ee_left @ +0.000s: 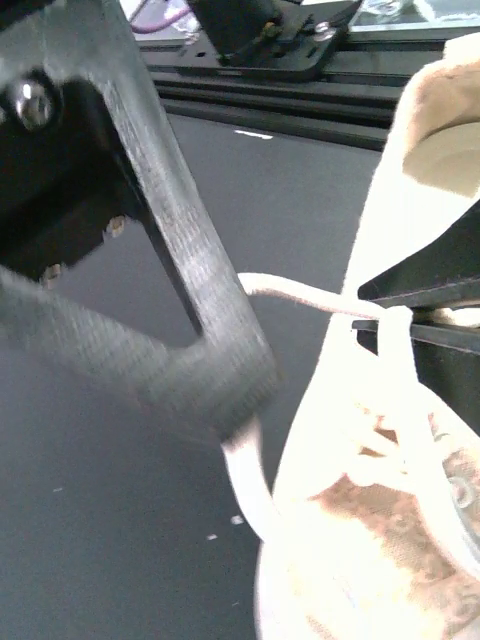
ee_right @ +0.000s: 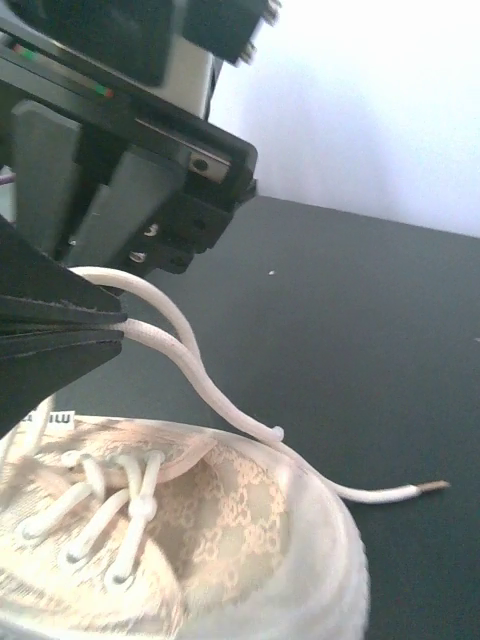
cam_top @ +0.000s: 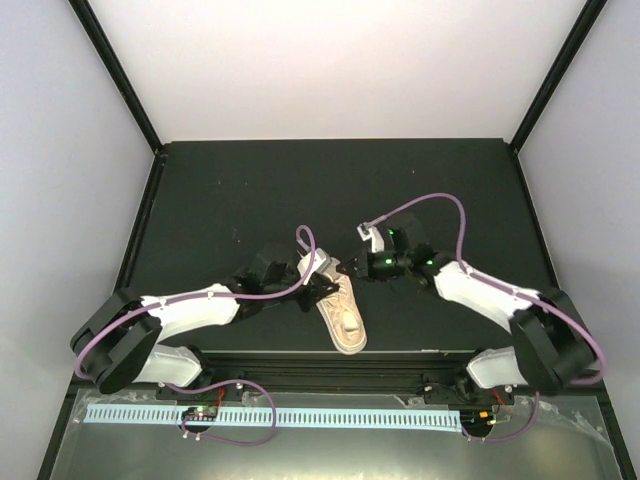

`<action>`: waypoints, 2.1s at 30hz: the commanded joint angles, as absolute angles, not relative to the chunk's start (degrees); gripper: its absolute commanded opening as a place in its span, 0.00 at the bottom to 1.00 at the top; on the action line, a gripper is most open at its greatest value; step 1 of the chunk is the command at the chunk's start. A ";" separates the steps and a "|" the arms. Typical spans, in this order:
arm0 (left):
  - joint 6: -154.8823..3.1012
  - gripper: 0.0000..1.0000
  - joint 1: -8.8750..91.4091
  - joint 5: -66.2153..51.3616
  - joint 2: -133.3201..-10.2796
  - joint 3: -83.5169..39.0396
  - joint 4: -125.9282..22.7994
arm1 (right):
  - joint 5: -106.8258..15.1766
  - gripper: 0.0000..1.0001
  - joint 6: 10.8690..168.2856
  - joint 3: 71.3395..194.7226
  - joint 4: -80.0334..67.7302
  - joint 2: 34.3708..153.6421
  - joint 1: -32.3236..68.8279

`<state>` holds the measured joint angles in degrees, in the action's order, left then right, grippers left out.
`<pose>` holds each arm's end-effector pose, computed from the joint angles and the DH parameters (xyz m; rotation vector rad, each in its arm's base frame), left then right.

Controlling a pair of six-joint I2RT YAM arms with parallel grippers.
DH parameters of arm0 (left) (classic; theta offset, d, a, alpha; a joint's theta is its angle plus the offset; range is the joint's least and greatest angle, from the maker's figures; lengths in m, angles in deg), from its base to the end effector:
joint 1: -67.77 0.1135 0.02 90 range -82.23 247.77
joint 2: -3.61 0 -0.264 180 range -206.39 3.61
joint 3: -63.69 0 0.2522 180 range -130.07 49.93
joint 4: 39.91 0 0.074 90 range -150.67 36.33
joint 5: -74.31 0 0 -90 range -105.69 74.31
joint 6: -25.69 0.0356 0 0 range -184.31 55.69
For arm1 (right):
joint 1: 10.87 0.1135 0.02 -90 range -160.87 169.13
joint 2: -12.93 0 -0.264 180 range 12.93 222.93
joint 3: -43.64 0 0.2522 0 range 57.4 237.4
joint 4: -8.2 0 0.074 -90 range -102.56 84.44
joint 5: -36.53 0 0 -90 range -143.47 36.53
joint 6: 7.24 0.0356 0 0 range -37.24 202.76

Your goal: Tie the shoes

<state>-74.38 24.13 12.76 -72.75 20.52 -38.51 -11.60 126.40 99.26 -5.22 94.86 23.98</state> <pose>0.1752 -0.1905 0.1765 0.9419 2.0368 -1.0614 0.2214 0.1831 0.1989 -0.2554 2.5227 1.4802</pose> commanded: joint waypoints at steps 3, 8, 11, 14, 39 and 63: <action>-76.48 0.02 24.16 7.57 -71.54 21.19 -36.88 | -22.93 0.02 119.76 96.25 -14.91 79.41 21.84; -76.88 0.02 24.34 6.18 -71.36 21.37 -36.83 | -25.09 0.02 120.02 90.39 -20.78 70.27 21.95; -76.71 0.02 24.40 5.89 -71.05 21.44 -37.23 | -22.99 0.02 124.18 83.88 -18.43 67.07 22.65; -76.15 0.02 24.43 6.09 -70.93 21.55 -37.66 | -20.92 0.02 129.38 77.48 -13.20 66.34 23.79; -74.49 0.01 24.52 6.58 -70.56 21.21 -39.71 | -28.36 0.67 110.21 79.60 1.81 72.35 24.37; -75.72 0.02 24.66 5.60 -71.46 21.07 -37.52 | -24.88 0.09 105.85 81.48 22.09 92.83 24.42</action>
<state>-75.36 24.46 7.27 -71.29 21.27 -39.65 -25.46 106.86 80.79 19.59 96.95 24.41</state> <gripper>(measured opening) 0.017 0.171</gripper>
